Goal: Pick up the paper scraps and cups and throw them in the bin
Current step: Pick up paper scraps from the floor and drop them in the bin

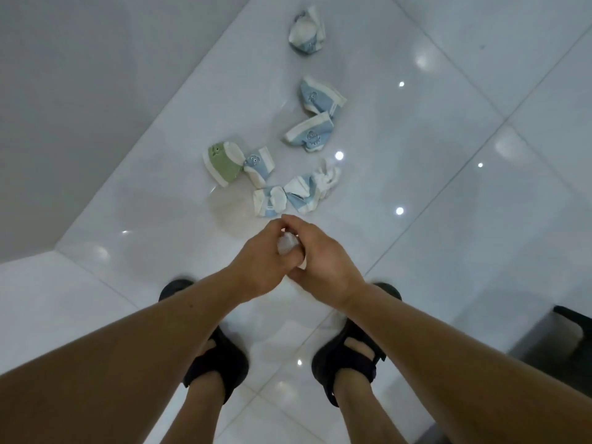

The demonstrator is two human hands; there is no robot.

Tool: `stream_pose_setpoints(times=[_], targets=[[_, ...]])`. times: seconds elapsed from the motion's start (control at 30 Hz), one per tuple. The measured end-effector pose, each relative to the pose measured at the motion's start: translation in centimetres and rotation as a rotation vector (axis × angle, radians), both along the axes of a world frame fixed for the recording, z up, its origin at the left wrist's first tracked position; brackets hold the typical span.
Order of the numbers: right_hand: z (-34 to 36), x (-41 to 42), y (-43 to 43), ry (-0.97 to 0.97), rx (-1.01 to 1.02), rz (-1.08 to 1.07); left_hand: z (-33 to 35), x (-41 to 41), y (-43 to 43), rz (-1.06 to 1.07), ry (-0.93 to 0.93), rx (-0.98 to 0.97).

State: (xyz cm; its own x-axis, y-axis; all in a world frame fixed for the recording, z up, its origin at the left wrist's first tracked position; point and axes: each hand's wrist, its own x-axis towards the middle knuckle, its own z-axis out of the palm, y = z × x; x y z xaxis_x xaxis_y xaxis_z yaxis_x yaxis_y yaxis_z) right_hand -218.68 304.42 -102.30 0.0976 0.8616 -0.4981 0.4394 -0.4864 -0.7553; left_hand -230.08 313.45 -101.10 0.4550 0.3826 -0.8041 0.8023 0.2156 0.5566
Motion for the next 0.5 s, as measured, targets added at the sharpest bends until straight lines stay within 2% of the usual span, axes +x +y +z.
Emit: stream_pose_setpoints(times=[0.1,0.17,0.27,0.4,0.5], targets=[[1.0,-0.7,1.0,0.083,-0.02,-0.001,0.4,-0.4,0.8,0.017,-0.007,0.069],[0.7,-0.6,1.3,0.051,-0.011,0.081,0.3,-1.1,1.1,-0.019,0.005,0.106],[-1.2,1.4,1.8,-0.166,0.008,0.184,-0.8,-2.4,1.3,-0.086,0.06,0.148],[-4.7,5.6,3.8,-0.559,-0.155,0.192,-3.4,-4.4,0.8,-0.047,0.151,0.11],[-6.5,7.0,5.5,-0.714,-0.168,0.331,-4.8,-5.2,0.1,-0.023,0.156,0.087]])
